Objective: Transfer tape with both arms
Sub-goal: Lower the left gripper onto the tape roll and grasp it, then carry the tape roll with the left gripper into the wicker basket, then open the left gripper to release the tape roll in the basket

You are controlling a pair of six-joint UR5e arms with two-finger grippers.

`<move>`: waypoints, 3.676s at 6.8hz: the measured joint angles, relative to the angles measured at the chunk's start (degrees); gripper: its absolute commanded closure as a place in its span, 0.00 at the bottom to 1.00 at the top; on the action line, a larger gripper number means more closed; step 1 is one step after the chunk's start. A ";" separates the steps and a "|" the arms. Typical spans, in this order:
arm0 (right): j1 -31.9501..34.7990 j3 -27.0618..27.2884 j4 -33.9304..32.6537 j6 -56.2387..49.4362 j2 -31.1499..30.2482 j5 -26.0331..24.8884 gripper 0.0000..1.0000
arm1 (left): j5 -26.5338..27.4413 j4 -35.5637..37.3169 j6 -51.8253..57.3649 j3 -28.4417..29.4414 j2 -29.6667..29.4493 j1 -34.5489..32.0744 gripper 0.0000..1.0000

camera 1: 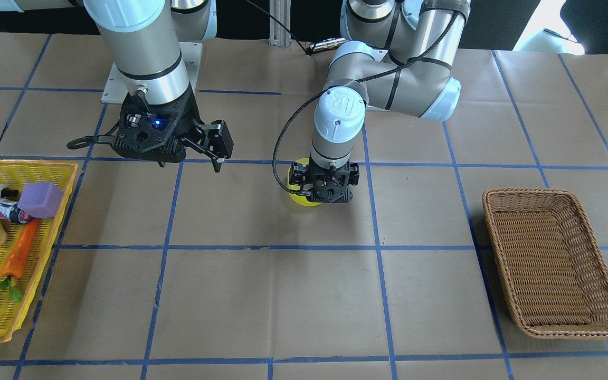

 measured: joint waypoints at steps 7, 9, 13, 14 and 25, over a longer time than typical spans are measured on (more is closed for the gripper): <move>-0.05 0.08 -0.02 -0.35 0.08 -0.40 0.00 | 1.89 0.28 18.90 -4.91 0.40 0.58 0.96; -0.06 0.08 -0.24 -0.41 0.15 -0.29 0.00 | 2.28 0.52 19.69 -4.89 0.46 0.71 1.00; -0.09 0.08 -0.15 -0.44 0.25 -0.36 0.00 | 7.44 -0.67 27.85 2.06 5.40 18.23 0.99; -0.09 0.09 -0.14 -0.44 0.24 -0.33 0.00 | 8.29 -3.33 32.98 7.57 5.20 23.61 0.99; -6.23 -0.80 3.25 -10.48 -0.11 -1.41 0.00 | 9.09 -5.11 55.01 30.58 -16.60 45.97 0.00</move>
